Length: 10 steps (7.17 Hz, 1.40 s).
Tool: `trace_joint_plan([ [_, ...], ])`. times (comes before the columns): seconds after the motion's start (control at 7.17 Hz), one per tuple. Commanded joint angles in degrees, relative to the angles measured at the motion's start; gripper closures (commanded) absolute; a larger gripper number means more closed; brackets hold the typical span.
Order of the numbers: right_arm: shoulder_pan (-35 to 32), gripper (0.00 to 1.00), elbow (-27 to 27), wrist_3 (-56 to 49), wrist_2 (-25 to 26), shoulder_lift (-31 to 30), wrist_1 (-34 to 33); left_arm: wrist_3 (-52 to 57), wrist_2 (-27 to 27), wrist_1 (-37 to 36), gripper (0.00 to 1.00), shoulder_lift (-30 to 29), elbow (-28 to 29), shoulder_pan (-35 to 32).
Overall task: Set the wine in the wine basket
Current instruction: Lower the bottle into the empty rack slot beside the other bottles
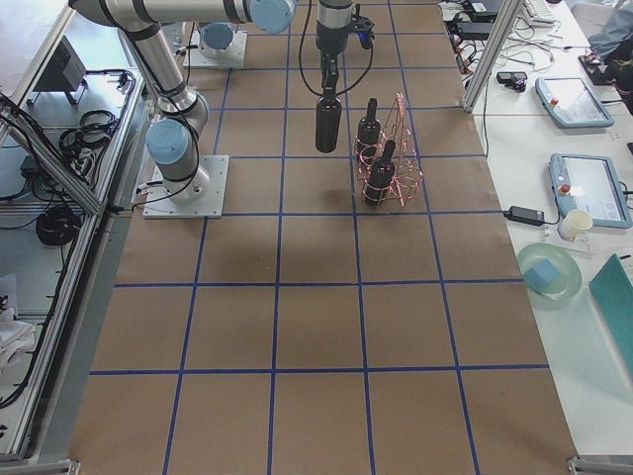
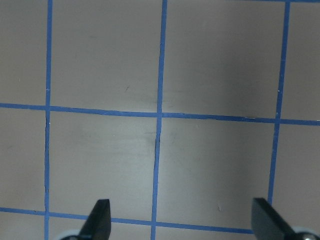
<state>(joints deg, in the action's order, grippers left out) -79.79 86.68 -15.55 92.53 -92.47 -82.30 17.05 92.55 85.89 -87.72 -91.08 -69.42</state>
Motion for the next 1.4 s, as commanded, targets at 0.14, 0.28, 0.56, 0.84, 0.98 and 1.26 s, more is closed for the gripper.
trace_joint_plan([
  [0.14,0.95,0.70,-11.94,-0.45,-3.47,11.05,-0.58,0.00,0.00,0.24,0.00,0.18,-0.07,0.07],
  [0.28,0.87,0.69,-12.58,-0.36,-3.41,11.78,-1.80,0.00,0.08,0.33,0.00,0.18,-0.07,-0.02],
  [0.56,0.87,0.69,-12.58,-0.45,-2.97,12.92,-3.39,0.00,0.00,0.85,0.00,0.18,-0.07,-0.28],
  [0.84,0.78,0.69,-12.41,-0.36,-2.79,13.89,-3.57,0.00,0.00,0.86,0.00,0.18,-0.07,-0.28],
  [0.98,0.78,0.69,-12.23,-0.36,-2.88,14.42,-4.00,0.00,0.00,0.86,0.00,0.18,-0.07,-0.37],
  [1.26,0.69,0.69,-11.97,-0.36,-2.88,15.12,-4.10,-0.09,-0.27,0.86,0.00,0.27,-0.07,-0.46],
])
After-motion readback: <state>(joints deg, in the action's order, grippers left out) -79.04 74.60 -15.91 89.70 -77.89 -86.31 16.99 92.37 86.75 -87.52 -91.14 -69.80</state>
